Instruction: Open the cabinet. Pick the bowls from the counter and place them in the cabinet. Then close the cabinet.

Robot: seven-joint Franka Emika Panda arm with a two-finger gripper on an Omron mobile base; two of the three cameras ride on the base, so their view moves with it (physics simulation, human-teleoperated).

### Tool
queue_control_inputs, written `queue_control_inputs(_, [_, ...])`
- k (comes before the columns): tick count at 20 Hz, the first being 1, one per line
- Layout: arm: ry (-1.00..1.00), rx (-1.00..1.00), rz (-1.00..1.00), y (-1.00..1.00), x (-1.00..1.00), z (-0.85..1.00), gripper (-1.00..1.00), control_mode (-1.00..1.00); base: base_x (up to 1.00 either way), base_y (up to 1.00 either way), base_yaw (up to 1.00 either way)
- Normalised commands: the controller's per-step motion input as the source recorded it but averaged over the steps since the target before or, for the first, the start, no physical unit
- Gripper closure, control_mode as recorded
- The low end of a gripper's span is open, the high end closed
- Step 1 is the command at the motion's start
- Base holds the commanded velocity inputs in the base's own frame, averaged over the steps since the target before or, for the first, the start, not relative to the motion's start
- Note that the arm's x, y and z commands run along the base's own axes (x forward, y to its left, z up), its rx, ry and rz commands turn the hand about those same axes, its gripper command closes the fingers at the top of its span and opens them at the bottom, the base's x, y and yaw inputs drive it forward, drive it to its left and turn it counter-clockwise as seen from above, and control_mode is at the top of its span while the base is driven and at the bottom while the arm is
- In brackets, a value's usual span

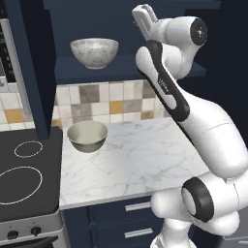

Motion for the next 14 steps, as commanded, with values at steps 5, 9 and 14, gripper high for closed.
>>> queue_control_inputs(5, [-0.01,0.07,0.00,-0.42,-1.00,0.08,-1.00,-1.00,0.00,0.00,0.00])
queue_control_inputs(9, [0.16,-0.01,0.03,-0.09,-0.96,0.00,-1.00,-1.00,0.00,0.00,0.00])
queue_control_inputs(14, [0.39,-0.10,0.07,0.00,-0.74,-0.02,-1.00,-1.00,0.00,0.00,0.00])
